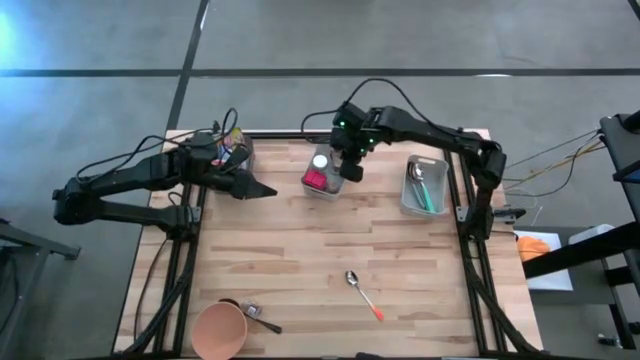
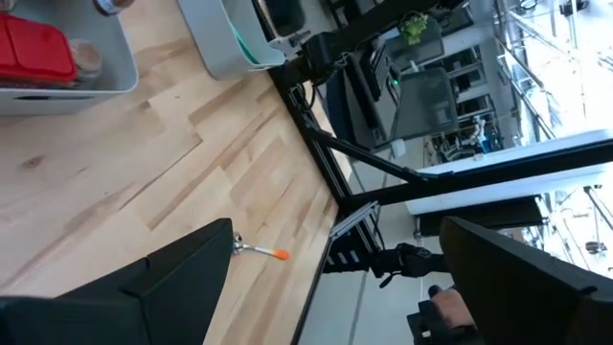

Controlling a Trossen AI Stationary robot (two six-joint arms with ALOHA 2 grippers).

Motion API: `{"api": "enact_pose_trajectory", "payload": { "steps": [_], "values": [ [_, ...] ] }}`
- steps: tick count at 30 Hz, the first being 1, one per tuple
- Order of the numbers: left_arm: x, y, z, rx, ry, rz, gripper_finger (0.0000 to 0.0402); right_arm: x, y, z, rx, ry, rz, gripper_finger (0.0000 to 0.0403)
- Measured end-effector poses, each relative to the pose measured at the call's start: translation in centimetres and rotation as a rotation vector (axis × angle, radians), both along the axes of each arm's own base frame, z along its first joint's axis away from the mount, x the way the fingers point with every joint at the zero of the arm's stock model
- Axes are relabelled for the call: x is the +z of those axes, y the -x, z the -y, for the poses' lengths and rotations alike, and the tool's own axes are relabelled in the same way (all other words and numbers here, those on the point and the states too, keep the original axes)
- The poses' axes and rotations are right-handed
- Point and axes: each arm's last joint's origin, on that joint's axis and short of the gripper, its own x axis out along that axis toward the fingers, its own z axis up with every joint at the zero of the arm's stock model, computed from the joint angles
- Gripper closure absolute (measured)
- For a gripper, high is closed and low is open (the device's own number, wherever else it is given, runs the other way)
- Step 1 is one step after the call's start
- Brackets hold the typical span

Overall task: Pick & Place Food Item
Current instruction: Put the orange seasoning pack into the left gray bin

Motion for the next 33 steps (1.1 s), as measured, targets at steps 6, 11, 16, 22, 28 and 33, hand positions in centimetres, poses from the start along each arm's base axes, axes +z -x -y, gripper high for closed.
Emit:
{"api": "enact_pose_trajectory", "payload": {
  "steps": [6, 11, 16, 22, 28, 33],
  "values": [
    [-0.2, 0.1, 0.1, -0.014, -0.025, -0.02, 0.0025, -1.3, -0.9, 0.5, 0.052, 0.033, -0.015, 0.0395],
    [-0.8, 0.3, 0.2, -0.03, -0.027, -0.076, 0.0025, -2.3, -1.5, 0.8, 0.132, 0.076, -0.04, 0.0395],
    [-1.1, 0.5, 0.3, -0.034, -0.02, -0.116, 0.0025, -3.7, -1.8, 1.0, 0.184, 0.085, -0.11, 0.0395],
    [-1.4, 0.4, 0.3, -0.035, -0.018, -0.123, 0.0025, -5.0, -2.2, 1.3, 0.266, 0.118, -0.164, 0.0395],
    [-1.4, 0.4, 0.3, -0.022, -0.025, -0.125, 0.0025, -5.7, -2.3, 1.5, 0.318, 0.136, -0.176, 0.0395],
    [-1.4, 0.4, 0.3, -0.015, -0.027, -0.127, 0.0025, -5.7, -2.4, 1.5, 0.348, 0.149, -0.176, 0.0395]
  ]
}}
